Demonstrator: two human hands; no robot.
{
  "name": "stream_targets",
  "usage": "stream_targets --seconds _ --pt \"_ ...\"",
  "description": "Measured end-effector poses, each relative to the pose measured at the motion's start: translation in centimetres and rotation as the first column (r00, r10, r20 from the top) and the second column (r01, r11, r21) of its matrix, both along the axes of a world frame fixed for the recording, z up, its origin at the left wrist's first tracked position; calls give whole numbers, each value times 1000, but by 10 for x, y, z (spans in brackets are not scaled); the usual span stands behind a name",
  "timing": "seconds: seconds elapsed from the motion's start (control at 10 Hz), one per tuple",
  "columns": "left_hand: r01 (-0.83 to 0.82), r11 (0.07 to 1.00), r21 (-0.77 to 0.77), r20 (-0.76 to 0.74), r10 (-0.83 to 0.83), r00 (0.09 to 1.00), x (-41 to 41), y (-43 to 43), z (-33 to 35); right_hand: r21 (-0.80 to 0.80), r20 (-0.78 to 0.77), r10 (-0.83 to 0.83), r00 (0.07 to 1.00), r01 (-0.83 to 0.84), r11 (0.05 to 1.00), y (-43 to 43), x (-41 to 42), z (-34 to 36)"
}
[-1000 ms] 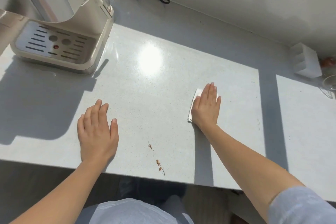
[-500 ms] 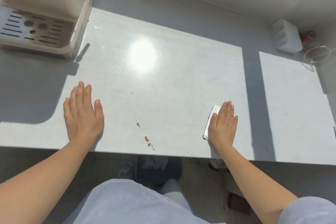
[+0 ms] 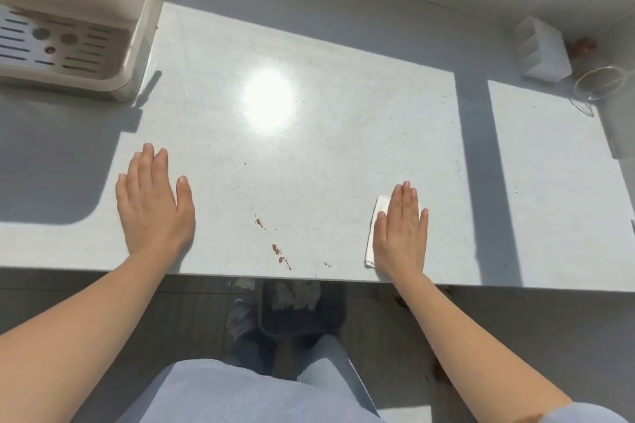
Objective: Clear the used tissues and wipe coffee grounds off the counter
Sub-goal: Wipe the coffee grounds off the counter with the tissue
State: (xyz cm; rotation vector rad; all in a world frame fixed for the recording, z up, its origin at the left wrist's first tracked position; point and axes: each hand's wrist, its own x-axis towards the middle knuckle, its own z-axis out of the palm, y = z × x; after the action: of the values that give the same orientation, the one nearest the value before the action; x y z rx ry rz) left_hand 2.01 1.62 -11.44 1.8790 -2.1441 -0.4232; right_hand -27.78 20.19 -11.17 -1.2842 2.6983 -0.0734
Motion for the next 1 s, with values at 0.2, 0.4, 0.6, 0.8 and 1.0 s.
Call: stream_targets --seconds 0.2,0.4,0.6,0.8,1.0 --pt "-2 1000 11 5 2 1000 2 0 0 -12 -14 -433 901 433 901 -15 -82 8" --pt "7 999 41 14 -8 1000 1 1 1 -7 5 -242 970 242 970 -105 -69 8" --pt "0 997 76 45 -4 999 0 0 2 -9 -4 243 970 -243 970 -231 -20 5" --pt "-6 995 100 41 2 999 1 -1 4 -2 40 678 734 -679 735 -299 59 6" --pt "-29 996 82 1 29 1000 1 -3 6 -9 72 853 517 -855 519 -266 114 4"
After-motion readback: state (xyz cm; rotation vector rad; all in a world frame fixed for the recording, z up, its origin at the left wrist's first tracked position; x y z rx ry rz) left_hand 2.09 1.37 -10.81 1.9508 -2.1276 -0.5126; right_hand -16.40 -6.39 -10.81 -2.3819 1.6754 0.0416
